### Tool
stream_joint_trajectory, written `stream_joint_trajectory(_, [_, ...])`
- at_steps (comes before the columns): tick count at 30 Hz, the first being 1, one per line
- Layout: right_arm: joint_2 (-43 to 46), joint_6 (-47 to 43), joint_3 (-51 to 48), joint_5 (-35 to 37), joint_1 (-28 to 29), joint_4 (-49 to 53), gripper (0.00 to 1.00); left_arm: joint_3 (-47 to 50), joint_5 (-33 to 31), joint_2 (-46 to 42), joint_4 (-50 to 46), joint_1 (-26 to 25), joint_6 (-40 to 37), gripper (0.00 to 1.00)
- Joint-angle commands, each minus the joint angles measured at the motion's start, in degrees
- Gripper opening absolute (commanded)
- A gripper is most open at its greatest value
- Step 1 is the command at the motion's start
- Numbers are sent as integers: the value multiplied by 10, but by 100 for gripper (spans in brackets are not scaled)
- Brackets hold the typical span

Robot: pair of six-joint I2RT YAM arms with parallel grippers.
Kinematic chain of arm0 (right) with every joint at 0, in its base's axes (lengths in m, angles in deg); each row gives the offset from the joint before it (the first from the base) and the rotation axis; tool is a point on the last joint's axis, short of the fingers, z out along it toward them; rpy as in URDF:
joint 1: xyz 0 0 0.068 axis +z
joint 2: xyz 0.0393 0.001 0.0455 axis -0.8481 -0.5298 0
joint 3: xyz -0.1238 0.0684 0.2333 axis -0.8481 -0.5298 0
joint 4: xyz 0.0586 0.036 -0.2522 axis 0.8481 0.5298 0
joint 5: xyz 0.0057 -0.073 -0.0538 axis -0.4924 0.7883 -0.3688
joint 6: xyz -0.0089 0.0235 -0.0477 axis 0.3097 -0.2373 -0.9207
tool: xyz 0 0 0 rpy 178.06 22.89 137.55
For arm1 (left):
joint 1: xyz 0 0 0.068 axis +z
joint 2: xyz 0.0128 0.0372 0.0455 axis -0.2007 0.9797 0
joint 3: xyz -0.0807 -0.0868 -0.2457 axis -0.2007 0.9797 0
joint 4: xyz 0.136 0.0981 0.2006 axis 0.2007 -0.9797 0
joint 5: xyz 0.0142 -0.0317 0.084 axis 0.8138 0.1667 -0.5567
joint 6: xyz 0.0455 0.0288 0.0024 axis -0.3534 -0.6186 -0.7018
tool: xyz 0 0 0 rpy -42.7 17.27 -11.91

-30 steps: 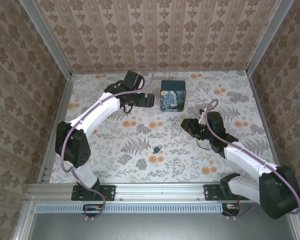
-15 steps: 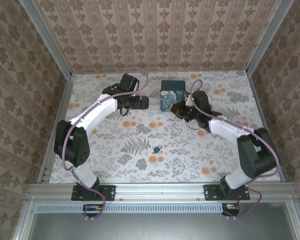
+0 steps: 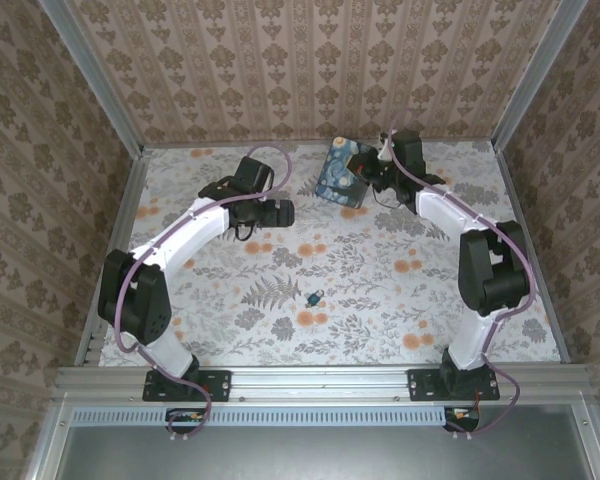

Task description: Unlock a padlock with a key

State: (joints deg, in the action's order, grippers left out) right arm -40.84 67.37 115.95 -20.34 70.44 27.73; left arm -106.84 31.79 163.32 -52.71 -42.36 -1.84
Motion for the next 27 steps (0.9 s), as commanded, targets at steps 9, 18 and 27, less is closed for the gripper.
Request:
stream_joint_trajectory(9, [182,10,-262,10,5,-112,21,32,-8,-38,22,-5,3,100])
stream_joint_trajectory(18, [321,-28,-355,11,-32,-58,66,101,-111,-112,38,0,-12,100])
stream_joint_trajectory(27, [409,-94,-370,10,-110,34,99,244,-223,-260,142,34,-58,100])
